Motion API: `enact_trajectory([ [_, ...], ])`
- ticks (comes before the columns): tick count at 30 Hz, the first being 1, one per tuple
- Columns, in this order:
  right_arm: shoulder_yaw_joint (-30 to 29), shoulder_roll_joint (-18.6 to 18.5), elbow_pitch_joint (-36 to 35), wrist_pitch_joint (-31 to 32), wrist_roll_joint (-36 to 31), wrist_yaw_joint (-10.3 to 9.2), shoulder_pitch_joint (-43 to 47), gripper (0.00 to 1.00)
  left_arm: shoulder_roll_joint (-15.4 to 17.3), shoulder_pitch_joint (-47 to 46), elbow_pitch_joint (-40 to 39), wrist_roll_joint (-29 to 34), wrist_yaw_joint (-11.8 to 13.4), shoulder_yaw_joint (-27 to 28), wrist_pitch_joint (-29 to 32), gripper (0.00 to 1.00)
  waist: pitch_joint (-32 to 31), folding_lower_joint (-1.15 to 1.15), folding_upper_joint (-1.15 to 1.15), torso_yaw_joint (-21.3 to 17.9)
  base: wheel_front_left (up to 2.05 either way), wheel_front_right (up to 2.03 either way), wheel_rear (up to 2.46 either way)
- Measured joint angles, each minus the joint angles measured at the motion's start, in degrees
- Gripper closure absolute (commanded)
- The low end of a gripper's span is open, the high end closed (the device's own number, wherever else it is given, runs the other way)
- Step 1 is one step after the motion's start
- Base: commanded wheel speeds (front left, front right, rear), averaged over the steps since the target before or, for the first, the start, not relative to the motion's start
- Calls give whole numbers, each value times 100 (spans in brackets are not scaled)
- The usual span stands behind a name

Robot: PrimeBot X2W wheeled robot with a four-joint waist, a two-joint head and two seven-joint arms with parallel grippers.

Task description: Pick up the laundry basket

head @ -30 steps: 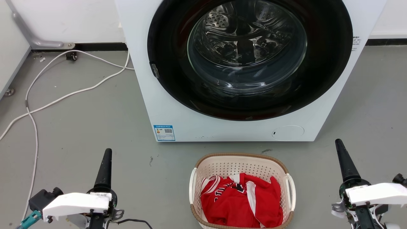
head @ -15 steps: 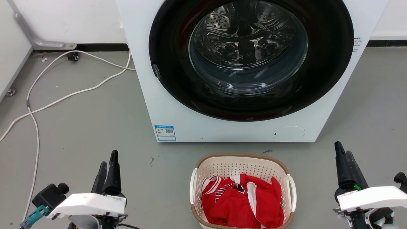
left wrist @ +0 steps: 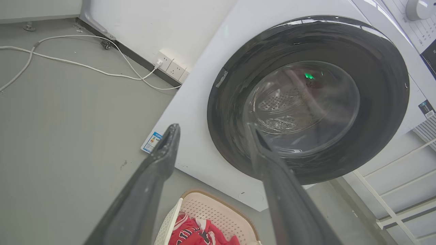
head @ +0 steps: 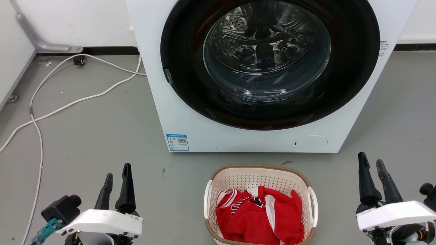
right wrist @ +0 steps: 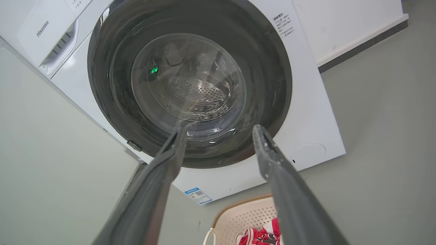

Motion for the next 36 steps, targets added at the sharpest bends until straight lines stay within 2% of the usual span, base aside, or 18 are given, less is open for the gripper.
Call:
enact_trajectory([
  [15,79,0,-97,-243,-1077,0,118,0,82,103,-65,1001,145,-123,-243,0,-9,0,0,-3,0,0,0],
  [36,13,0,-179,-532,-2254,0,247,0,91,280,-181,2196,176,-178,-539,0,-10,0,0,30,0,0,0],
])
